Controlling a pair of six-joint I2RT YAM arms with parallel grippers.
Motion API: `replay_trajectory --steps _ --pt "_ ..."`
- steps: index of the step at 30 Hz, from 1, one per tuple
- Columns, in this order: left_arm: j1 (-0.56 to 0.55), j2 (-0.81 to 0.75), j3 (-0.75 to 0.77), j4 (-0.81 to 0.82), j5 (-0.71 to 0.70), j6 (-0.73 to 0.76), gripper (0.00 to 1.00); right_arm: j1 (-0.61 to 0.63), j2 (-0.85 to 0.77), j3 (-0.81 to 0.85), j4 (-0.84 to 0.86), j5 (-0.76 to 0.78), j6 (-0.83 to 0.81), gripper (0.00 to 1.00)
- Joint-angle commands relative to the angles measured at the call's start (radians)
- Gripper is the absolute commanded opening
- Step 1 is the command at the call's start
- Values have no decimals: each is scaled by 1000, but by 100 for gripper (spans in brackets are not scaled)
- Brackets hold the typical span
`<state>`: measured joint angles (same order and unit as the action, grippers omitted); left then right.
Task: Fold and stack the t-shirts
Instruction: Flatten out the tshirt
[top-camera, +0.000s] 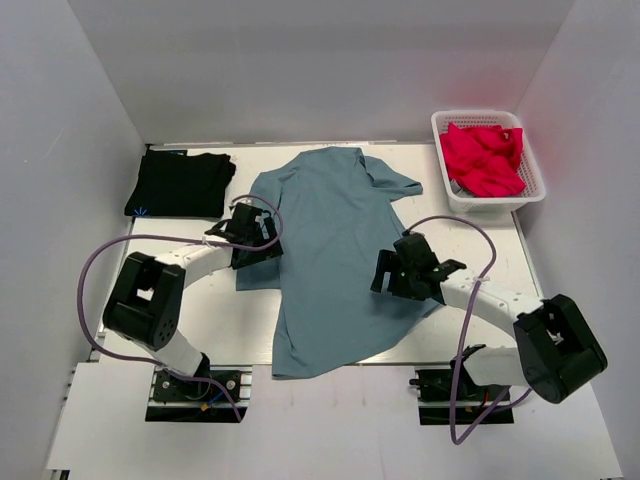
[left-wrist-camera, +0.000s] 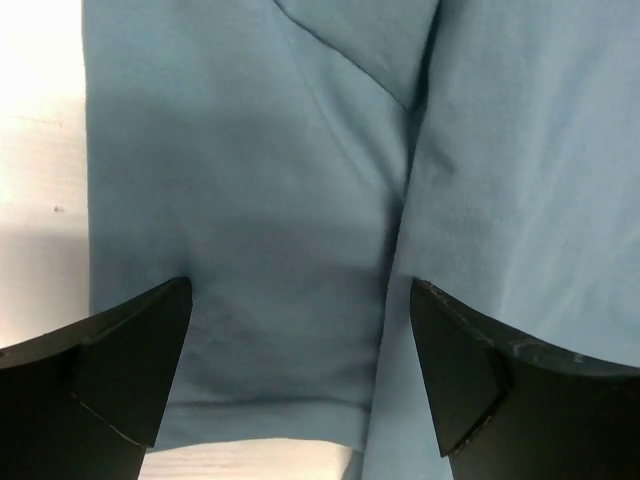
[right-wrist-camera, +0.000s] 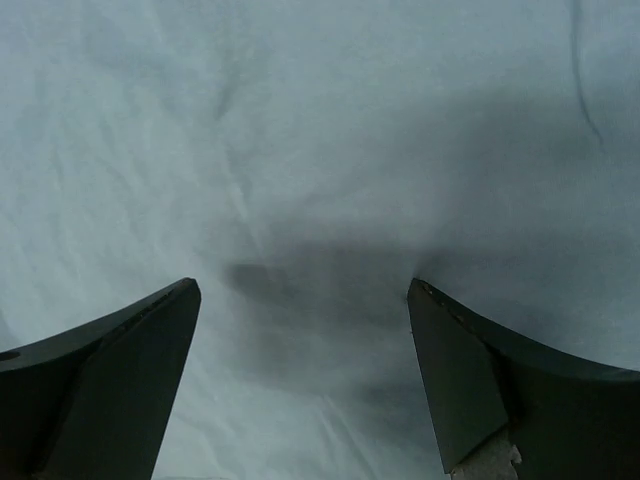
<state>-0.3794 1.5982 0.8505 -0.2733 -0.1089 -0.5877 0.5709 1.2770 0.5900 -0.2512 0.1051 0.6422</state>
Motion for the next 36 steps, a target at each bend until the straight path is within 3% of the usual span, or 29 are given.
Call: replay_trajectory --steps 1,6,11,14,19,24,27,33,36 --pt "-1 -24 -39 -15 -69 -81 100 -6 19 -18 35 10 80 90" --pt "10 -50 -121 -161 -178 -250 100 -37 155 92 3 117 102 90" --pt "-1 -205 -247 -355 -222 -365 100 -127 310 243 -51 180 68 90" --pt "8 -320 -321 -415 -146 -391 100 -189 407 317 -25 166 36 90" --pt "-4 -489 -306 -501 12 -374 100 -272 611 611 -71 76 -74 90" --pt "-4 -517 -266 -605 26 -366 100 -304 767 900 -131 22 -108 90" --pt "-4 -517 -316 -560 144 -354 100 -336 849 1037 -184 -14 -133 90" --pt "-13 -489 -239 -560 134 -321 100 -332 835 1059 -155 -90 -297 90" --pt "-13 -556 -180 -476 109 -253 100 -315 701 1001 -82 -88 -347 90"
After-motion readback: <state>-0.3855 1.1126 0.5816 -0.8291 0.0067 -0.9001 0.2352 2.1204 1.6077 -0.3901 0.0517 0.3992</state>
